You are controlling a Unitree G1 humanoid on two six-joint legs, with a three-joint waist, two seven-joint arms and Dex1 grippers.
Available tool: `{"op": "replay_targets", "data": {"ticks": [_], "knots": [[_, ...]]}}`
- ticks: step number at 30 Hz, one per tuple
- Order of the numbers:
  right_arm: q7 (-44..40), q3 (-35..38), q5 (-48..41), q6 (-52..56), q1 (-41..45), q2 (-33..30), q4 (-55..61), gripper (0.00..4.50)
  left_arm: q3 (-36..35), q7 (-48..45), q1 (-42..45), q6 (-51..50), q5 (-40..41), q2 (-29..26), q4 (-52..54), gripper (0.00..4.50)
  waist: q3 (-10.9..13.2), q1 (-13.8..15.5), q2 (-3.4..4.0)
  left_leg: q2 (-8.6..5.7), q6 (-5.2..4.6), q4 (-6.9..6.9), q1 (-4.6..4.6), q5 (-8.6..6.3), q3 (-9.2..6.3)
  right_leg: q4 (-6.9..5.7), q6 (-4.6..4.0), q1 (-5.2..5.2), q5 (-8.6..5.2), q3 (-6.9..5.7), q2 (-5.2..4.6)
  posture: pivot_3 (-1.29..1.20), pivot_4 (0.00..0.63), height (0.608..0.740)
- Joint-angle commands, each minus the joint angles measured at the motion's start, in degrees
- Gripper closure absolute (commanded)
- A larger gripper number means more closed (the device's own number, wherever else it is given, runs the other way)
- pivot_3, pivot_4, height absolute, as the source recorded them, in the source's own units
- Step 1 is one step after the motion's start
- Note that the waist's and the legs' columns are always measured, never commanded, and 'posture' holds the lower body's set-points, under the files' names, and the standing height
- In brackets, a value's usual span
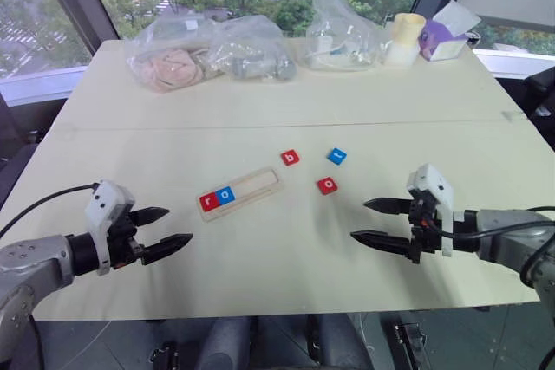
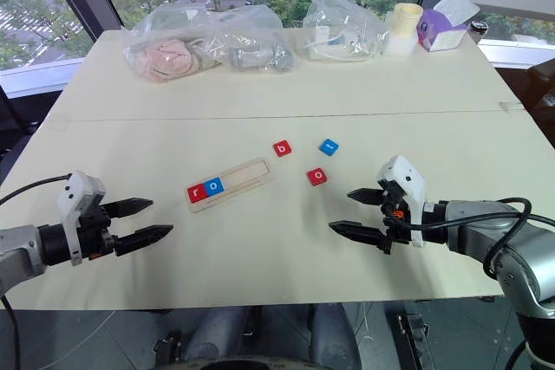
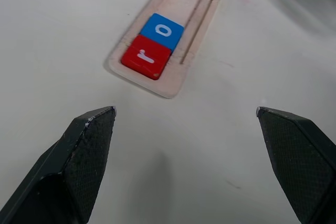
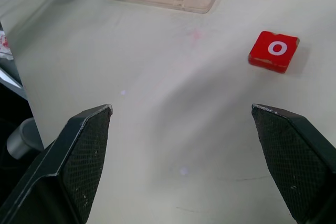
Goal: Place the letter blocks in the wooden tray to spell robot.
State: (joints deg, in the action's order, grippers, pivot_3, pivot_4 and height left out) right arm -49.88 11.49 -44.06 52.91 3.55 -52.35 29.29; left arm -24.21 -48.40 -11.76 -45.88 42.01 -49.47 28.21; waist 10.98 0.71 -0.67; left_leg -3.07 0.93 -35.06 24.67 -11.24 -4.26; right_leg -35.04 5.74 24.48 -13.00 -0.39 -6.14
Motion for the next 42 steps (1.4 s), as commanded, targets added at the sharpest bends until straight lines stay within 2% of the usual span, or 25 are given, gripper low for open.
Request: {"op": "replay_targets", "data": {"ticks": [1,17,20,23,26,32,35,38,42], "knots": [[-0.48,0.04,0.2,-1.26,0.99,-0.43,0.11,0.15,-2.15,0.3,0.06,0.43,0.74,-0.08,1.16,0.0,0.0,0.0,0.0,0.0,0.0,0.0,0.0,0.0,0.01,0.0,0.0,0.0,0.0,0.0,0.0,0.0,0.15,0.734],[0.94,-1.84,1.35,-2.5,1.92,0.99,-0.28,0.15,-1.56,-1.75,1.61,2.33,-0.56,-2.4,-0.67,0.0,0.0,0.01,0.0,0.0,0.0,0.01,0.0,0.0,0.01,0.0,0.0,0.0,0.0,0.0,0.0,0.0,0.15,0.734],[1.19,-2.05,3.59,-4.65,2.72,0.8,-1.15,0.15,-1.41,-6.71,0.79,5.25,-4.05,-7.38,-1.71,0.0,0.01,-0.01,-0.02,0.0,0.0,0.0,0.0,0.0,0.01,0.0,0.0,0.01,0.0,-0.01,0.01,0.0,0.15,0.734],[-1.46,-3.74,2.07,-3.56,6.02,-0.44,-0.63,0.15,0.08,-10.42,6.49,6.85,-4.7,-11.56,-6.39,0.0,0.02,0.03,0.0,0.0,0.01,0.0,0.0,0.0,0.07,0.0,-0.01,0.04,0.0,0.0,-0.02,0.0,0.15,0.734],[-0.08,-5.45,-2.43,-0.93,9.23,2.32,3.48,0.15,4.71,-13.89,10.89,9.13,-6.34,-13.32,-8.55,0.0,0.02,-0.05,0.01,0.01,0.01,0.01,0.01,0.0,0.08,0.0,-0.02,0.05,0.01,-0.05,-0.06,0.0,0.15,0.734],[7.08,-11.53,-2.61,1.35,9.87,9.33,9.1,0.15,19.89,-15.39,22.15,15.8,-14.87,-8.47,-16.3,0.0,0.02,0.12,-0.01,0.0,-0.18,0.06,0.06,-0.01,0.16,-0.01,0.03,0.14,-0.01,-0.06,-0.1,0.0,0.15,0.734],[8.72,-13.19,-1.45,1.24,9.03,10.33,9.83,0.15,25.29,-14.87,27.5,19.77,-19.25,-3.37,-23.06,0.0,0.02,0.2,-0.04,-0.05,-0.21,-0.05,0.09,0.0,0.17,-0.05,0.05,0.13,0.0,-0.09,-0.1,0.0,0.15,0.734],[10.51,-12.99,-0.7,0.45,8.36,11.39,9.02,0.15,28.24,-13.39,31.83,22.28,-22.86,0.91,-28.67,0.0,0.03,0.09,-0.11,-0.06,-0.22,-0.17,0.09,0.01,0.16,-0.06,0.11,0.07,0.06,-0.12,-0.08,0.0,0.15,0.734],[10.93,-12.34,0.57,-0.32,6.92,10.99,7.93,0.15,30.67,-14.61,33.74,23.18,-24.5,3.85,-30.0,0.0,0.02,-0.02,-0.13,-0.06,-0.22,-0.18,0.09,0.01,0.15,-0.07,0.19,0.06,0.1,-0.12,0.05,0.0,0.15,0.734]]}}
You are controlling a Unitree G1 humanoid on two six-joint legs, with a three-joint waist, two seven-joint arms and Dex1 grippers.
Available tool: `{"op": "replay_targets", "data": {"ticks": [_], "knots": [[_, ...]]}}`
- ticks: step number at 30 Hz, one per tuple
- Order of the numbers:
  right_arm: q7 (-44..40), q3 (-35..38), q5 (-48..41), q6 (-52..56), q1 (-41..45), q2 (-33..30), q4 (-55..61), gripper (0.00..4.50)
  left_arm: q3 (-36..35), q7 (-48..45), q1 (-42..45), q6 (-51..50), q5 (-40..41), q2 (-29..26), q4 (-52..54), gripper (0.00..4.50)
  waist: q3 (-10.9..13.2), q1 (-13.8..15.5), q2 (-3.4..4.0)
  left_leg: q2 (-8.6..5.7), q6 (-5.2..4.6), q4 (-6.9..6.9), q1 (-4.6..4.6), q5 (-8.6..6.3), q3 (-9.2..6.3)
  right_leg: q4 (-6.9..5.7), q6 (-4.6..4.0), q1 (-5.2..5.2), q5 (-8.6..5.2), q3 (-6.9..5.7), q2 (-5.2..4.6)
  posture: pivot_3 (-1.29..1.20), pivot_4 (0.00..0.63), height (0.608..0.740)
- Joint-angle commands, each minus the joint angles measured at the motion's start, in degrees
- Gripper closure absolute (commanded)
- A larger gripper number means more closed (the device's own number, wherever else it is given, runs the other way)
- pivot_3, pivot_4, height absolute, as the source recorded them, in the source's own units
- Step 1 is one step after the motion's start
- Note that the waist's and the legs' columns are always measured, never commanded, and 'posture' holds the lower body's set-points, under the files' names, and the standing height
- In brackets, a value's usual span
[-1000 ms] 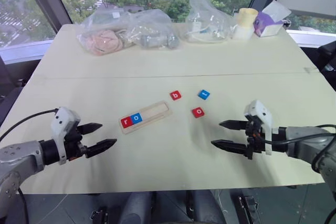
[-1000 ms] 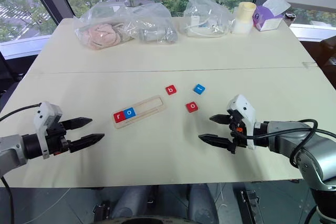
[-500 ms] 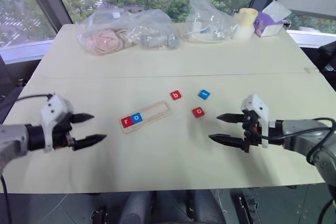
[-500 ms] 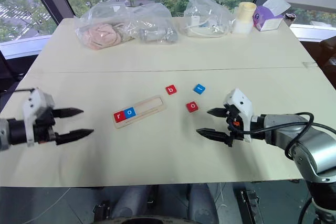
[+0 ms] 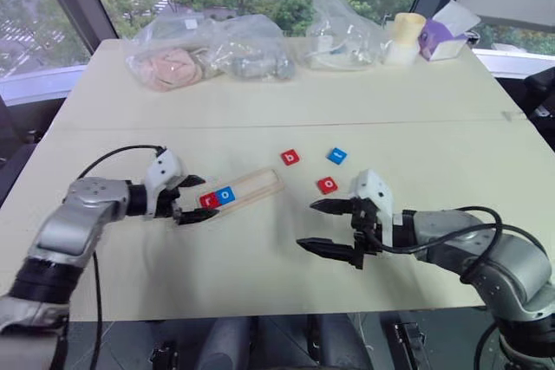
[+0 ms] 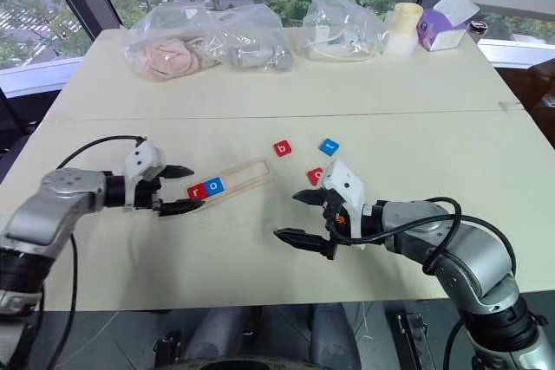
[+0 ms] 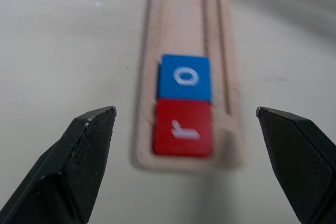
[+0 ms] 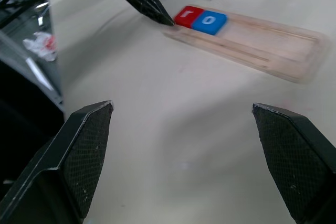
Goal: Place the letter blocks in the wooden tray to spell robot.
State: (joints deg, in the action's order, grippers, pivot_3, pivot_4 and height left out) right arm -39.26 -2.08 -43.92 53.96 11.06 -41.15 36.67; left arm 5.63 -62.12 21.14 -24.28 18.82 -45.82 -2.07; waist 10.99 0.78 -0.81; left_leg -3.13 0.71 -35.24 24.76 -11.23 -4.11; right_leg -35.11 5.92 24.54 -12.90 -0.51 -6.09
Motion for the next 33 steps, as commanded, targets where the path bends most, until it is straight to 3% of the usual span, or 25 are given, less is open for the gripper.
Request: {"op": "replay_targets", "data": {"ticks": [1,10,18,19,21,30,33], "knots": [[0.31,1.43,0.55,-1.44,-0.95,-0.33,0.55,0.15,1.28,-1.1,0.81,1.96,-1.88,0.42,0.14,0.0,0.0,-0.17,0.0,0.0,0.0,0.01,0.0,0.0,0.0,0.0,0.0,0.01,0.0,0.0,0.01,0.0,0.15,0.734],[1.9,1.89,1.06,-1.6,-1.69,0.26,0.2,0.15,5.3,0.76,-1.15,6.46,-9.85,1.0,-3.72,0.0,-0.05,-0.06,0.04,0.08,-0.01,0.0,-0.3,0.0,-0.02,-0.09,-0.01,-0.23,0.0,0.02,0.11,0.0,0.15,0.734],[2.42,1.15,1.75,-1.88,-1.02,0.73,-0.37,0.15,5.8,1.11,-1.13,7.84,-10.6,2.69,-6.46,0.0,-0.27,0.06,0.28,0.08,-0.01,-0.03,-0.39,0.01,-0.04,-0.09,-0.02,-0.34,0.01,0.03,0.09,0.0,0.15,0.734],[2.39,1.25,1.79,-1.89,-0.99,0.71,-0.45,0.0,5.88,1.22,-1.18,7.9,-10.7,2.77,-6.59,0.54,-0.29,0.06,0.3,0.08,-0.01,-0.03,-0.39,0.01,-0.04,-0.09,-0.02,-0.34,0.01,0.03,0.09,0.0,0.15,0.734],[2.32,1.45,2.04,-1.96,-1.05,0.57,-0.63,0.0,5.98,1.5,-1.22,7.9,-10.92,2.88,-6.83,1.08,-0.32,0.05,0.31,0.08,-0.01,-0.03,-0.4,0.01,-0.04,-0.1,-0.03,-0.34,0.02,0.03,0.1,0.0,0.15,0.734],[2.0,1.34,2.84,-2.48,-1.34,0.36,-1.26,0.0,5.62,-1.12,1.45,10.78,-10.28,3.36,-8.31,1.08,-0.46,0.05,0.41,0.08,-0.02,-0.04,-0.48,0.01,-0.04,-0.11,-0.03,-0.43,0.03,0.02,0.11,0.0,0.15,0.734],[1.52,1.46,3.14,-2.8,-1.41,0.04,-1.81,0.0,6.49,-6.85,4.9,15.99,-10.4,2.28,-10.81,1.08,-0.45,0.02,0.39,0.08,-0.02,-0.05,-0.46,0.01,-0.05,-0.11,-0.03,-0.42,0.03,0.01,0.13,0.0,0.15,0.734]]}}
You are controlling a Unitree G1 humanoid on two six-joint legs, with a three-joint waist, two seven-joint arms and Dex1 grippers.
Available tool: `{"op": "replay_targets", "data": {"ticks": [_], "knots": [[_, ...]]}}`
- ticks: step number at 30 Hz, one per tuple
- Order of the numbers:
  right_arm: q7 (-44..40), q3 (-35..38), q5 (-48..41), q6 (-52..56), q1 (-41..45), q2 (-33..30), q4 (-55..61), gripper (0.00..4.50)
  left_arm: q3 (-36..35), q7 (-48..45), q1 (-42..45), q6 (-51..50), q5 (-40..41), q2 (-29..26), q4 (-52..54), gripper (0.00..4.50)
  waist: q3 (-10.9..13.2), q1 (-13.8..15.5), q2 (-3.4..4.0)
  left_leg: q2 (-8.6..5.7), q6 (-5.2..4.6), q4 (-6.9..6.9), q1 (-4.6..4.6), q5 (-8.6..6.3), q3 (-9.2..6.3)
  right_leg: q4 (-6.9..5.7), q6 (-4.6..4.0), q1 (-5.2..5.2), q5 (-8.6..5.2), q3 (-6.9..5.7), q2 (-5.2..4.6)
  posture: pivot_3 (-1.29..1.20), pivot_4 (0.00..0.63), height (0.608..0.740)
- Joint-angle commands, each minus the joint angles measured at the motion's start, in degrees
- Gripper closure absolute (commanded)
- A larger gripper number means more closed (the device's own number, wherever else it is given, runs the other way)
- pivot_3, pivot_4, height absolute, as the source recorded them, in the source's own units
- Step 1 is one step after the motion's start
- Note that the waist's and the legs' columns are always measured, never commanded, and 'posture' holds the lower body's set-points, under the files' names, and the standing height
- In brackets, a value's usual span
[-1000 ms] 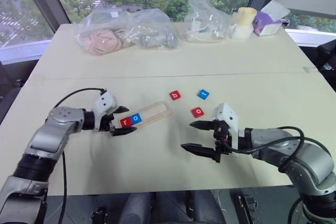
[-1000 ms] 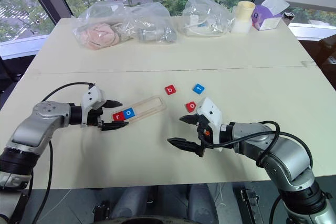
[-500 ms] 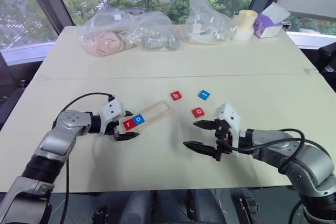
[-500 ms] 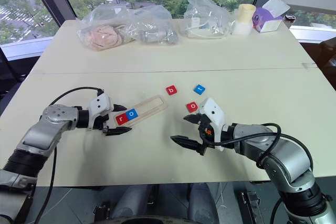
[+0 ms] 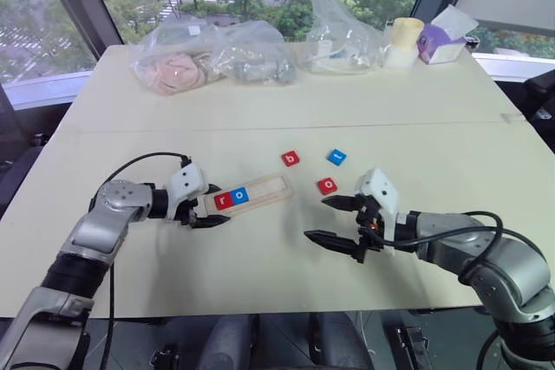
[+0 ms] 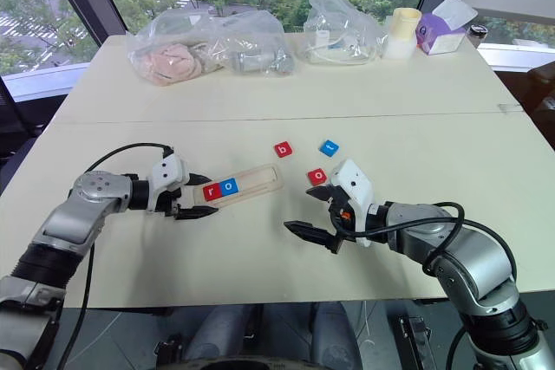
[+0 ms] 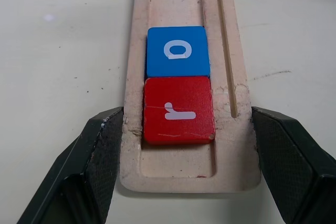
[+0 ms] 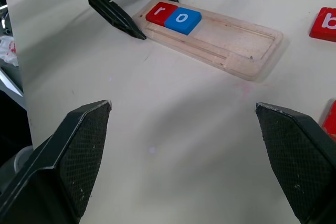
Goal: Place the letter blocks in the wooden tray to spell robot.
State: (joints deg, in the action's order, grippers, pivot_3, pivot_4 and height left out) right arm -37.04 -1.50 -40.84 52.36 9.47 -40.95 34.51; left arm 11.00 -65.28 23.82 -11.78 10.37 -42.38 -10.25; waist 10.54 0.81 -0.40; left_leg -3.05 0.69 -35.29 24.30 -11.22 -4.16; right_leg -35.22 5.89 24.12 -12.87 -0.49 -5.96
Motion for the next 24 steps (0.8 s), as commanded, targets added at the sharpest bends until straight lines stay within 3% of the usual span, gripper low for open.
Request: {"op": "replay_targets", "data": {"ticks": [1,6,11,18,21,24], "knots": [[-0.93,1.05,0.14,-1.33,0.1,-0.36,0.13,0.0,1.55,-6.57,4.16,5.41,-1.76,-1.39,-4.11,1.08,0.01,-0.05,-0.01,0.0,0.0,0.0,0.03,0.0,0.0,0.0,0.0,0.03,0.0,-0.01,0.02,0.0,0.15,0.734],[-1.45,1.44,0.72,-1.84,-0.31,-0.97,-0.38,0.0,4.4,-12.3,9.88,13.76,-5.8,-1.79,-11.38,1.08,0.04,-0.06,-0.06,-0.01,-0.01,0.02,0.17,0.0,0.04,0.04,0.01,0.18,0.0,-0.01,0.03,0.0,0.15,0.734],[-0.22,2.52,1.01,-2.16,-2.84,-0.44,0.79,0.0,6.53,-14.46,13.94,21.89,-8.28,1.88,-17.68,1.08,0.04,0.0,-0.07,-0.02,-0.03,0.01,0.18,-0.01,0.06,0.04,0.04,0.17,-0.01,-0.01,0.03,0.0,0.15,0.734],[0.46,3.02,1.48,-2.82,-4.4,-0.62,1.35,0.0,6.11,-14.53,12.93,21.09,-7.86,5.07,-18.77,1.08,0.03,0.0,-0.06,-0.02,-0.04,-0.08,0.15,0.0,0.05,0.0,0.09,0.09,0.02,-0.01,0.03,0.0,0.15,0.734],[0.51,2.72,1.66,-3.0,-4.14,-0.52,1.17,0.0,5.85,-14.97,12.27,19.62,-7.55,5.08,-18.1,0.03,0.03,-0.06,-0.06,-0.02,-0.04,-0.15,0.15,0.0,0.05,-0.02,0.12,0.07,0.04,-0.01,0.04,0.0,0.15,0.734],[0.47,2.23,2.17,-3.51,-3.4,-0.28,0.62,0.0,4.91,-12.58,11.75,20.13,-8.06,5.34,-17.21,0.03,0.03,-0.1,-0.06,-0.02,-0.04,-0.15,0.14,0.0,0.05,-0.02,0.13,0.06,0.04,-0.01,0.05,0.0,0.15,0.734]]}}
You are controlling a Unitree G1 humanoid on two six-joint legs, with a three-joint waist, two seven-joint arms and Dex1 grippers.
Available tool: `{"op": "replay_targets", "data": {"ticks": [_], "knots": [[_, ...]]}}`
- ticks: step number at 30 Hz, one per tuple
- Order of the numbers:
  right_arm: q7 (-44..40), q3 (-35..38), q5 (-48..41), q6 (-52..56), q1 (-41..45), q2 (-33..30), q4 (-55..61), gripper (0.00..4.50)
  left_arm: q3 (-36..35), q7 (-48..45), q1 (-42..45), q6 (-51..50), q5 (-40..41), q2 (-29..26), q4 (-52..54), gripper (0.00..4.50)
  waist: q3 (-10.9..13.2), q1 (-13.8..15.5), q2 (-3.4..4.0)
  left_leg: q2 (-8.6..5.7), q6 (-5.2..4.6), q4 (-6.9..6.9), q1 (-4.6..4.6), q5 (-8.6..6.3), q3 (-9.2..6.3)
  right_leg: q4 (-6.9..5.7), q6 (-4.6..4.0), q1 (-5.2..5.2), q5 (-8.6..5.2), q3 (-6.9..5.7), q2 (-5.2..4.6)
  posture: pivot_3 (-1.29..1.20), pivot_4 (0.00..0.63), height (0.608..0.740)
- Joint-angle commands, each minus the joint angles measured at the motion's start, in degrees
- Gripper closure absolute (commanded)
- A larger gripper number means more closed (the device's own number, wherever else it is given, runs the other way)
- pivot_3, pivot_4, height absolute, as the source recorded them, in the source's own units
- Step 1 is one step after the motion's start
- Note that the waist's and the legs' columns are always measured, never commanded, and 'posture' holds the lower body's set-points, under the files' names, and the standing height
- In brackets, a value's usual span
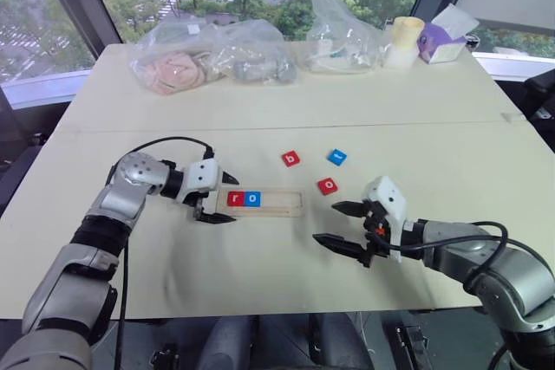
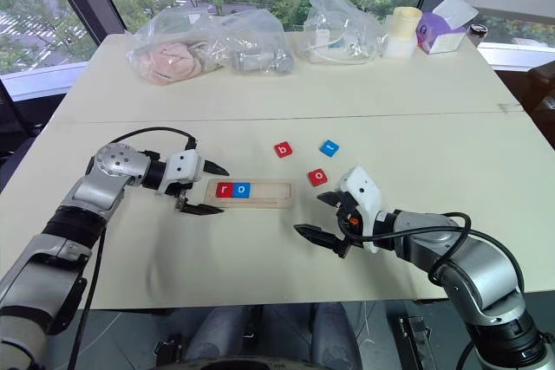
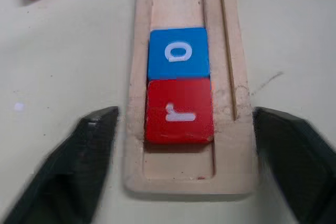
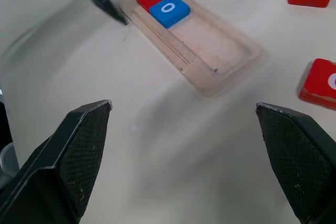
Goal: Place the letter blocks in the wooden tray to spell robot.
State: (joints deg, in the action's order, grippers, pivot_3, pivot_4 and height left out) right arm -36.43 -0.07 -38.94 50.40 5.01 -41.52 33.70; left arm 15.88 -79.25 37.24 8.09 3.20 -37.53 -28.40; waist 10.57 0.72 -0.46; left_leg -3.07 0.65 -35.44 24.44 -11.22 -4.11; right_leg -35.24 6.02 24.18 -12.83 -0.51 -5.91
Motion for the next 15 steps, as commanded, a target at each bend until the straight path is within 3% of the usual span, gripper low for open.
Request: {"op": "replay_targets", "data": {"ticks": [1,7,11,15], "knots": [[0.09,0.58,0.71,-1.92,1.75,0.6,1.03,0.0,-0.31,1.25,-2.05,-0.92,-0.47,0.18,1.88,0.03,0.0,0.0,0.0,0.0,0.0,0.0,0.0,0.0,0.0,0.0,0.0,0.0,0.0,0.0,0.0,0.0,0.15,0.734],[7.04,-1.21,4.43,-1.33,13.03,7.65,-5.64,0.0,-4.89,0.37,-2.98,-9.49,2.84,-4.39,8.01,0.03,0.05,-0.45,-0.05,0.02,0.0,-0.13,-0.01,0.0,-0.04,-0.16,0.01,0.01,0.01,0.01,0.04,0.0,0.15,0.734],[13.93,-7.43,12.4,0.79,24.68,14.17,-17.43,0.0,-9.97,-0.89,-5.37,-19.94,8.17,-9.84,13.46,0.03,0.13,-1.79,-0.16,0.07,0.01,-0.13,0.0,0.0,-0.1,-0.3,-0.03,0.13,0.02,0.01,0.12,0.0,0.15,0.734],[19.28,-8.4,16.61,2.07,33.53,22.38,-30.0,0.0,-17.7,2.97,-7.64,-29.92,14.92,-11.88,19.65,0.03,0.13,-1.79,-0.15,0.07,0.03,0.04,0.0,0.02,-0.09,-0.42,-0.01,0.28,0.03,0.04,0.14,0.0,0.15,0.734]]}}
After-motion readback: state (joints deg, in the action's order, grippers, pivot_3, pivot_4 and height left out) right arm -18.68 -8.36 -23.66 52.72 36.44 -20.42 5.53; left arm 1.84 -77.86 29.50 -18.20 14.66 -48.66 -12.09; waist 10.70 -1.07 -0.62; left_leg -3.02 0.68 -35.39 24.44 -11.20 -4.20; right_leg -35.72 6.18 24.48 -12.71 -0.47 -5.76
